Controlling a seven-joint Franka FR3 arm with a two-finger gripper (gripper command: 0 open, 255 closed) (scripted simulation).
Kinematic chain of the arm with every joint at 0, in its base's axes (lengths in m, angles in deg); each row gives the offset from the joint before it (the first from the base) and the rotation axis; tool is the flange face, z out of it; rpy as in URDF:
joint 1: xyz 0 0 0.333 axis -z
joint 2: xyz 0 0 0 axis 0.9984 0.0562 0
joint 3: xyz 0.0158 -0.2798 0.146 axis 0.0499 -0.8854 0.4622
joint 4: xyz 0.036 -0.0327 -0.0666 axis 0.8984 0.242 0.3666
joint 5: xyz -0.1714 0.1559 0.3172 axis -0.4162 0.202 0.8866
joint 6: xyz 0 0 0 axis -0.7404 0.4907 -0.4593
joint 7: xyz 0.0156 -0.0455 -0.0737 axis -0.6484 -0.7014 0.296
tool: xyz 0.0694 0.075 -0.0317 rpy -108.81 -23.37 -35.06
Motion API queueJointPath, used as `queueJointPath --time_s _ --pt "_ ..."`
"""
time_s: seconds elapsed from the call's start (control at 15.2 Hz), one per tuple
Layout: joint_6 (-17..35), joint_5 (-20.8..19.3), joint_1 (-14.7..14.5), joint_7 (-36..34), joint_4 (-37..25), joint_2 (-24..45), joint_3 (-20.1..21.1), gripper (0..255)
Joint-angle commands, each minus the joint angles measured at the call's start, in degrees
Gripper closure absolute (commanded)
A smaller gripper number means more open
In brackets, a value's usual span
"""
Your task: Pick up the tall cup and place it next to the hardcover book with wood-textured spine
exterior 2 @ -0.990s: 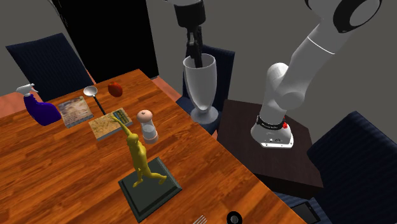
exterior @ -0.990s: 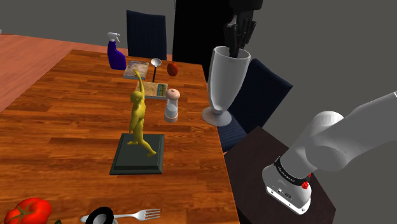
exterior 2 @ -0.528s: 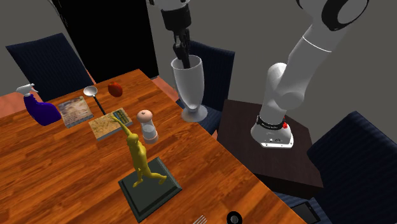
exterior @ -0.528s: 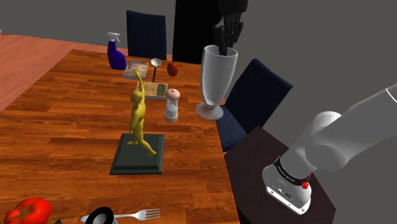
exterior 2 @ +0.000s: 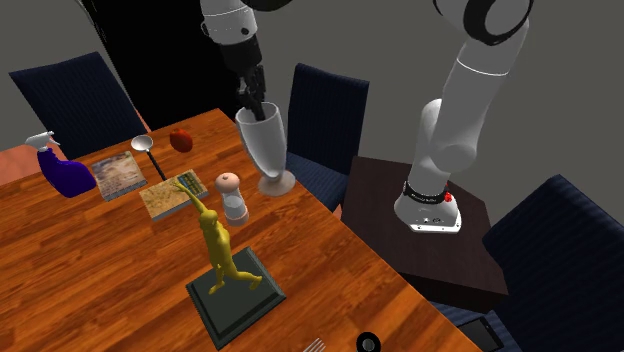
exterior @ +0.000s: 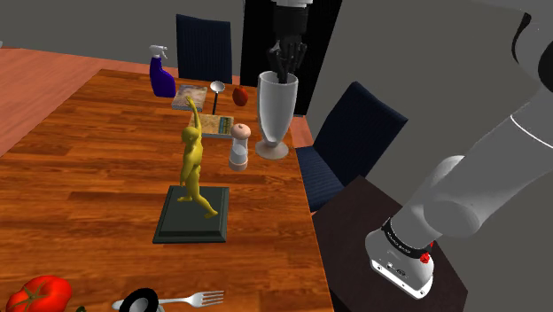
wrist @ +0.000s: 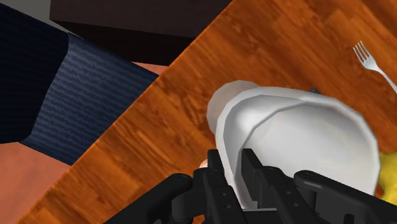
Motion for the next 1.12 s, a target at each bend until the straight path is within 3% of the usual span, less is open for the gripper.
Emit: queueJointPath --time_s 0.0,0.53,0.92,1.06 --pt "1.3 -0.8 0.4 0.7 -2.0 3.3 -0.3 255" --pt "5.1 -3.9 1.6 3.3 -12.4 17.9 -1.8 255" --pt "4.9 -6.0 1.9 5.2 -26.3 31.7 -2.9 255" --pt "6.6 -6.0 2.0 5.2 -24.5 31.5 -3.0 255"
